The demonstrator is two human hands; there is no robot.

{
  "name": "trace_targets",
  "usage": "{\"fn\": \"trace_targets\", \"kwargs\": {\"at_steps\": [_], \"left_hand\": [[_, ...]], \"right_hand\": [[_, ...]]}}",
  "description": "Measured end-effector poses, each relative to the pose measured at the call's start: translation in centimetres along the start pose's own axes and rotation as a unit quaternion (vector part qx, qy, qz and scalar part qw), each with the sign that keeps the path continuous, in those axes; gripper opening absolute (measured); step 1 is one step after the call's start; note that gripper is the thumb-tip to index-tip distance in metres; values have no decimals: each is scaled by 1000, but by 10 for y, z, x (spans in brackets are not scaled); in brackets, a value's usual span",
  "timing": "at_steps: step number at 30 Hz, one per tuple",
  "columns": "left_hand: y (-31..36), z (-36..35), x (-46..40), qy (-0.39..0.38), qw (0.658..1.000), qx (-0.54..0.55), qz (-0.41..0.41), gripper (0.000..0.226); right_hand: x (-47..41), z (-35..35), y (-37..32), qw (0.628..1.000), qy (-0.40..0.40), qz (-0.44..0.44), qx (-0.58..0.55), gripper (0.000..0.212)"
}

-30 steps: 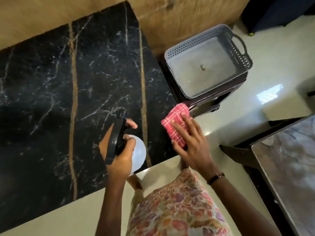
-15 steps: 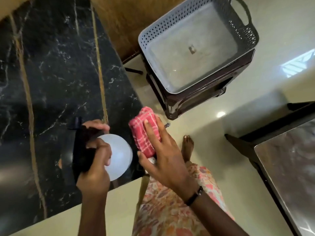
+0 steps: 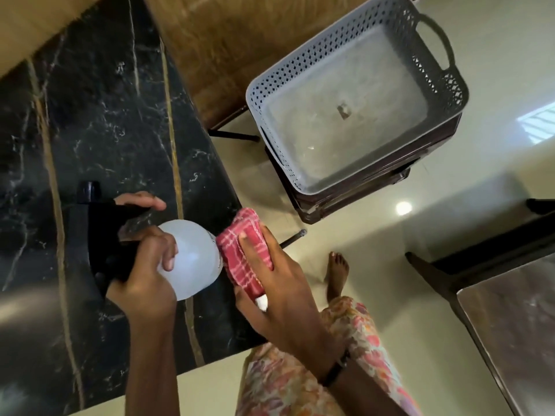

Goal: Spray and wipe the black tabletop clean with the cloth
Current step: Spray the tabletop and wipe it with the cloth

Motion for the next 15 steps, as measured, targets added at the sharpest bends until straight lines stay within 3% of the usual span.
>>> {"fn": "trace_targets", "kwargs": {"at_steps": [5,9,15], "left_hand": [[-9,3,-34,-28,995,-67,-68,19],[4,-7,-72,15,996,43,-75,14],[16,-16,-116,10,990,89,-109,31]], "right_hand": [[-130,7,-7,998,10,56,-34,71],[-218,4,-13,995,11,94,-26,69],[-189,5,-9,993,12,105,-55,73]]}}
Point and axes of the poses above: each hand's wrist, its own x-axis away from the middle knuckle, its own z-axis out of the back of the hand, y = z × x, the point moved 1 cm from there along -x, towards the middle knuckle, and after that the axes turned 7 degrees about -x, right-handed, at the moved point
